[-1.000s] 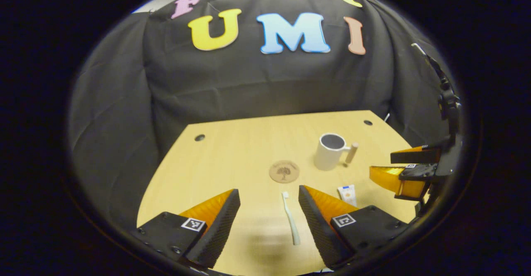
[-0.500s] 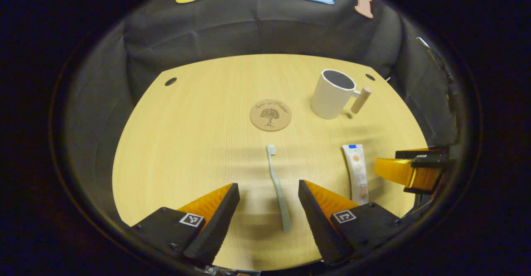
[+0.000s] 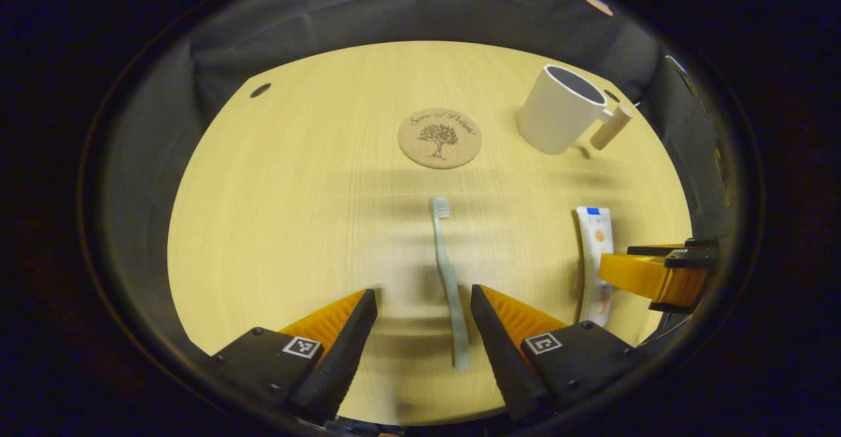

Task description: Put the toothbrush and toothpaste on the desktop into the cup, then pick up the cup and place it on the coaster on the desktop.

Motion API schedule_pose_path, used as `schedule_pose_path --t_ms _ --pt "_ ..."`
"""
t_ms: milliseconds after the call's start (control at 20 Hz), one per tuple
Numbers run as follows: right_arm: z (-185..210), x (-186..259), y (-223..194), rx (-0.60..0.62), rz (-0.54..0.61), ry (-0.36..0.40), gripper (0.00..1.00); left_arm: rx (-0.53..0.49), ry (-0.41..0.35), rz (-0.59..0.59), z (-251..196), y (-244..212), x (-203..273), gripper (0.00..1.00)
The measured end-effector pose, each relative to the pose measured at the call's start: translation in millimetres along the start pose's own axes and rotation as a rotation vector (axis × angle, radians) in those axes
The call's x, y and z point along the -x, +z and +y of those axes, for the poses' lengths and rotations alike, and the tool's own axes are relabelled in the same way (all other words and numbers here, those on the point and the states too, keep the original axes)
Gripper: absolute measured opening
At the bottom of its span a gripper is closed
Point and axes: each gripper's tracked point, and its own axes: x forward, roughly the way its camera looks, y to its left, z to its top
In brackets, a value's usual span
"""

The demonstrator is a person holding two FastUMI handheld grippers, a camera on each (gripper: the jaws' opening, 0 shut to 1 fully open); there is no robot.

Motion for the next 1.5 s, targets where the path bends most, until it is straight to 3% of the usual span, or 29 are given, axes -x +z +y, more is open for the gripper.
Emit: schedule_pose_path --t_ms 250,350,450,500,550,700,750,800,850,1000,1050,1200,1250,1500 --pt "-2 -14 -3 -0.011 0.065 -0.026 0.63 -0.025 0.022 0.078 -2 -7 -13 0.88" --pt "-3 -17 -6 -0.001 0.080 -0.036 0.64 -0.011 0.018 0.090 -8 -7 -18 0.73" --pt "-2 -18 -6 0.003 0.089 -0.042 0.62 0.004 0.004 0.105 -13 -7 -18 0.71" --pt "-3 -22 -6 0.005 0.089 -0.044 0.52 0.010 0.004 0.106 -15 -8 -17 0.65" --pt "-5 -19 -5 0.008 0.093 -0.043 0.51 0.006 0.009 0.112 -16 -9 -16 0.55" --pt "-10 -14 -8 0.015 0.111 -0.053 0.49 0.013 0.020 0.124 -16 -9 -19 0.53" --pt "-10 -18 -10 0.002 0.129 -0.055 0.31 0.028 0.018 0.133 -16 -10 -18 0.53" --pt "-10 -19 -9 -0.001 0.136 -0.060 0.35 0.032 0.009 0.114 -20 -7 -17 0.54" --pt "-11 -19 -11 -0.001 0.139 -0.066 0.35 0.033 0.013 0.122 -21 -9 -15 0.28" --pt "-11 -16 -10 0.011 0.133 -0.084 0.29 -0.001 0.011 0.102 -27 -8 -21 0.27" --pt "-9 -17 -12 0.023 0.139 -0.075 0.30 0.002 0.017 0.105 -25 -8 -21 0.12" --pt "-11 -16 -11 0.003 0.112 -0.044 0.21 0.016 0.016 0.087 -27 -8 -17 0.12" --pt "-11 -17 -12 -0.002 0.109 -0.030 0.21 0.021 0.015 0.067 -27 -7 -16 0.08" --pt "-10 -11 -10 0.004 0.079 0.013 0.21 -0.015 0.016 0.012 -24 -6 -18 0.08"
